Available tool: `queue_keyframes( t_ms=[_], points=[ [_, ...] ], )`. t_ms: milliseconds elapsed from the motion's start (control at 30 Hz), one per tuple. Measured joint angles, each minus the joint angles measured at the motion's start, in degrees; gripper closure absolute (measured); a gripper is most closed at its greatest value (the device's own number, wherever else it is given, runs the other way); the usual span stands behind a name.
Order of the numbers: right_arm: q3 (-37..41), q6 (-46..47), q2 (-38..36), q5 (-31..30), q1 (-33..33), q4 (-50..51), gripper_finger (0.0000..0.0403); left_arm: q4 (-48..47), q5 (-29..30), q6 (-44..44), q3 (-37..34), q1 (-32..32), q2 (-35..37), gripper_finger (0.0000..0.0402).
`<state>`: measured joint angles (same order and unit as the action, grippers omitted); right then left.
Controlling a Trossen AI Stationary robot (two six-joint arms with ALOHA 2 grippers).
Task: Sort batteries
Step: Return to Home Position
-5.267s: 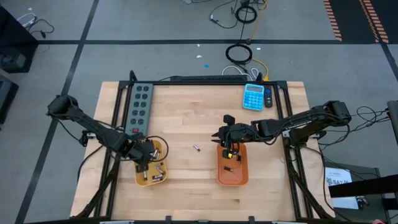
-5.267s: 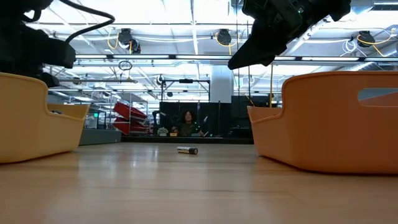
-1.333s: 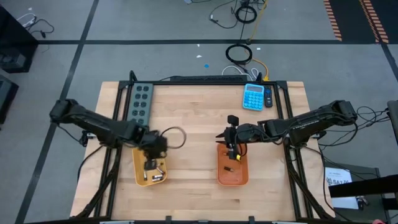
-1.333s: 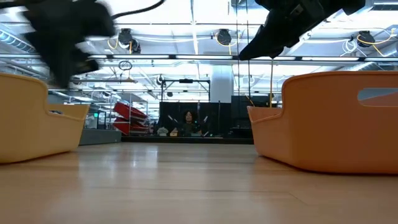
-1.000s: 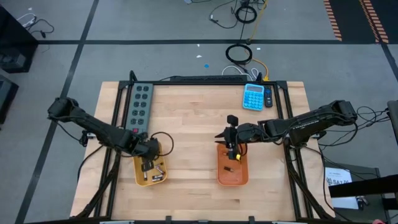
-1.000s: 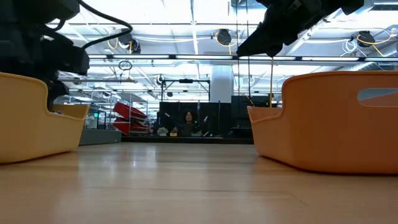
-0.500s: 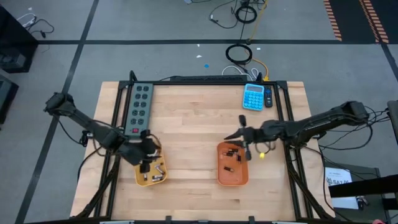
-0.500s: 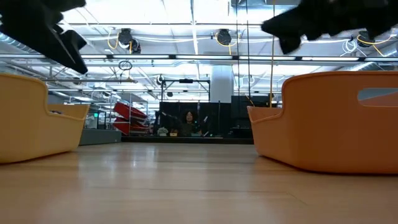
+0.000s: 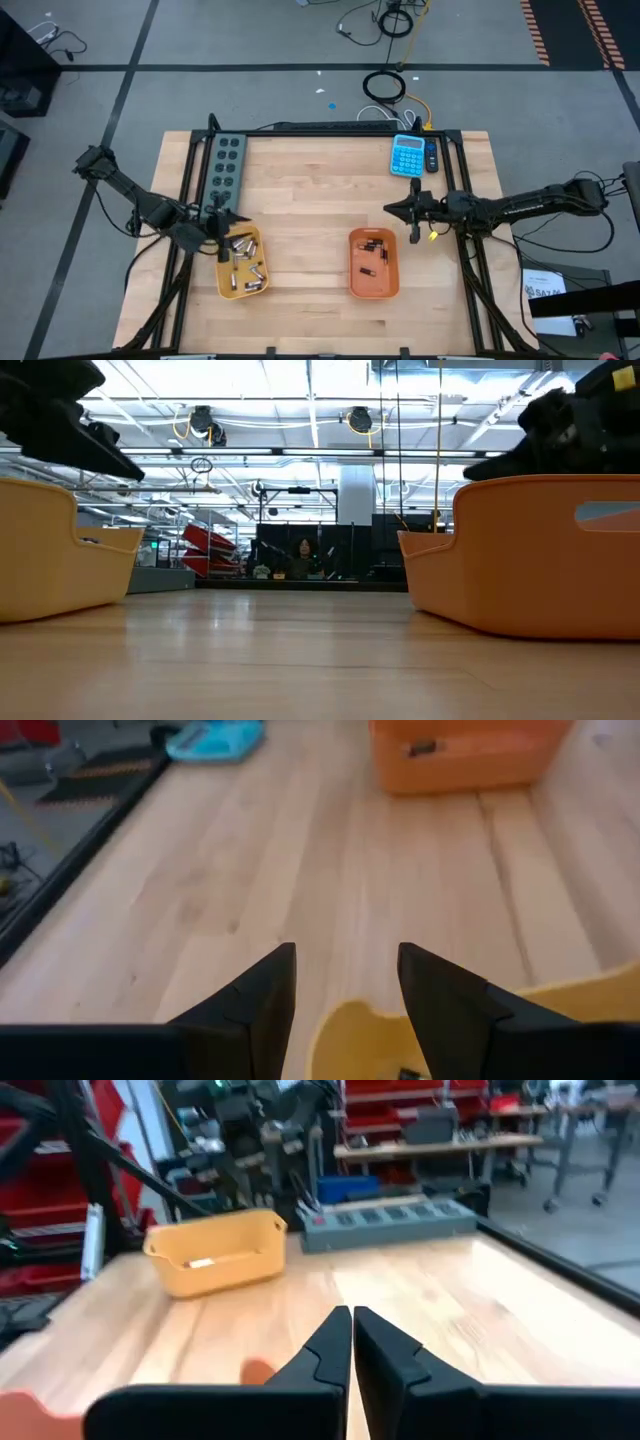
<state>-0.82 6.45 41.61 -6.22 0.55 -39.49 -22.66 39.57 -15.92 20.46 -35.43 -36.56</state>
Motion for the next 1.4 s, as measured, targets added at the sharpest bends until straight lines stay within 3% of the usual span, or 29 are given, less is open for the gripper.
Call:
queue_keyframes(
  t_ms=[100,267,433,667,800,900,1167,1400],
  points=[
    [0.04,-0.13,-1.02,0.42,-0.95,4.37,0.0393,6.21,0.86,1.18,-3.36,1.04,3.77,0.0218],
    [0.00,-1.94,-1.23,-2.44,-1.09,3.26,0.0392,19.11,2.31,-4.11,-8.86,2.08,7.91,0.0245],
    [0.02,-2.66,-0.97,-9.42,-1.13,3.43,0.0392,31.94,6.91,-4.29,-13.99,2.04,8.20,0.0281],
    [0.02,0.01,-0.88,-10.09,-1.10,5.67,0.0392,44.79,10.26,-4.37,-20.06,2.04,8.13,0.0328],
    [0.02,0.37,-0.88,-10.16,-1.10,8.27,0.0392,45.07,11.06,-4.68,-20.06,2.06,8.17,0.0352],
    [0.02,1.56,-0.86,-10.14,-1.10,8.42,0.0392,45.01,15.07,-4.86,-20.06,2.04,8.24,0.0361],
    [0.02,3.39,-0.84,-10.16,-1.10,8.51,0.0392,44.18,20.80,-14.67,-20.10,2.05,8.26,0.0363],
    [0.02,3.39,-0.84,-10.14,-1.10,8.53,0.0392,38.68,21.11,7.34,-20.12,2.04,8.24,0.0363]
  ],
)
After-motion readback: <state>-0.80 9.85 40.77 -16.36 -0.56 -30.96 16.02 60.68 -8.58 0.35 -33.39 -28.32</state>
